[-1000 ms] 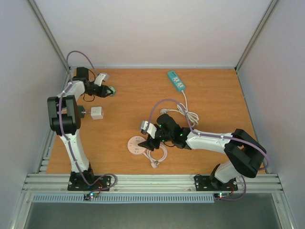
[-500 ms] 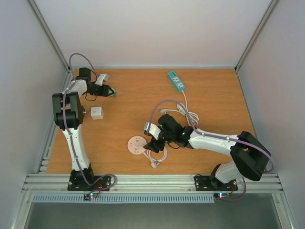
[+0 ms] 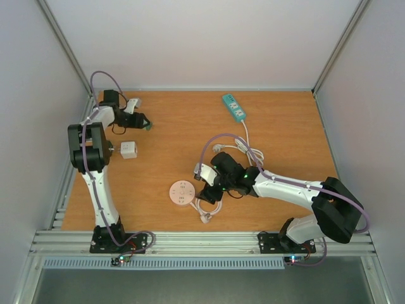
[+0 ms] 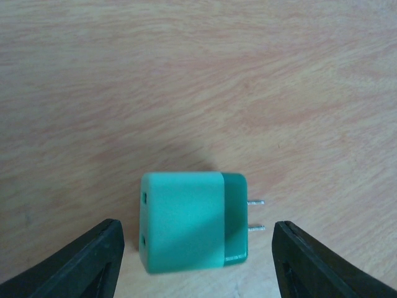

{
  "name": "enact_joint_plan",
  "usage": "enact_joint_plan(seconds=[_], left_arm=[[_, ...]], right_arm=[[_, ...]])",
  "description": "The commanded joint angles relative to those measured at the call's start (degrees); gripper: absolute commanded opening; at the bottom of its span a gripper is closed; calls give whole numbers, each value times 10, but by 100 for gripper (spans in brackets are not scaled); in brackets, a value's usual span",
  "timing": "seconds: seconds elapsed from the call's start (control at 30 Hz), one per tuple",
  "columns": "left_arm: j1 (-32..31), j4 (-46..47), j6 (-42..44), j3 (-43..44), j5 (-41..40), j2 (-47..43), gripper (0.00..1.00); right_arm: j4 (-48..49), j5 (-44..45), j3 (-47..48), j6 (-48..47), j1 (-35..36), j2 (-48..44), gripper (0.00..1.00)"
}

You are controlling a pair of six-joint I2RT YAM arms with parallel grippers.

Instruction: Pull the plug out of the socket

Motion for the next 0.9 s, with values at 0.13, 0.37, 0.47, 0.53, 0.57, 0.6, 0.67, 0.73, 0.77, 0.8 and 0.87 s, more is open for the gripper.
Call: enact_joint_plan(seconds=[0.13,0.37,0.47,0.53,0.57,0.6,0.67,0.73,0.77,0.8,0.87], left_arm=[[3,35,28,-84,-20,-133,72],[1,52,46,-161,-22,-235,72],[1,59,43,-189,-8,-271,72],[0,67,35,-206,2,-292,72],[0,71,32,-212,5,-300,72],[0,75,28,-217,9,-305,72],[0,78,21,-224,14,-314,72],[0,81,17,-228,18,-320,72],[0,84,15,-232,19,-322,72],[0,86,14,-234,19,-323,72],[0,92,11,-237,19,-326,72]], right_arm=[[-51,7,14,11,18,-9,76],[-44,50,7,23,65,33,75],[-34,74,10,28,74,61,74],[-27,85,10,30,80,80,74],[-25,91,11,32,84,88,74],[-24,97,12,33,87,96,73],[-24,109,14,34,94,109,73],[-24,120,14,35,95,120,73],[-24,129,13,34,95,125,72],[-23,139,13,33,95,130,72],[-23,157,13,34,93,136,70]])
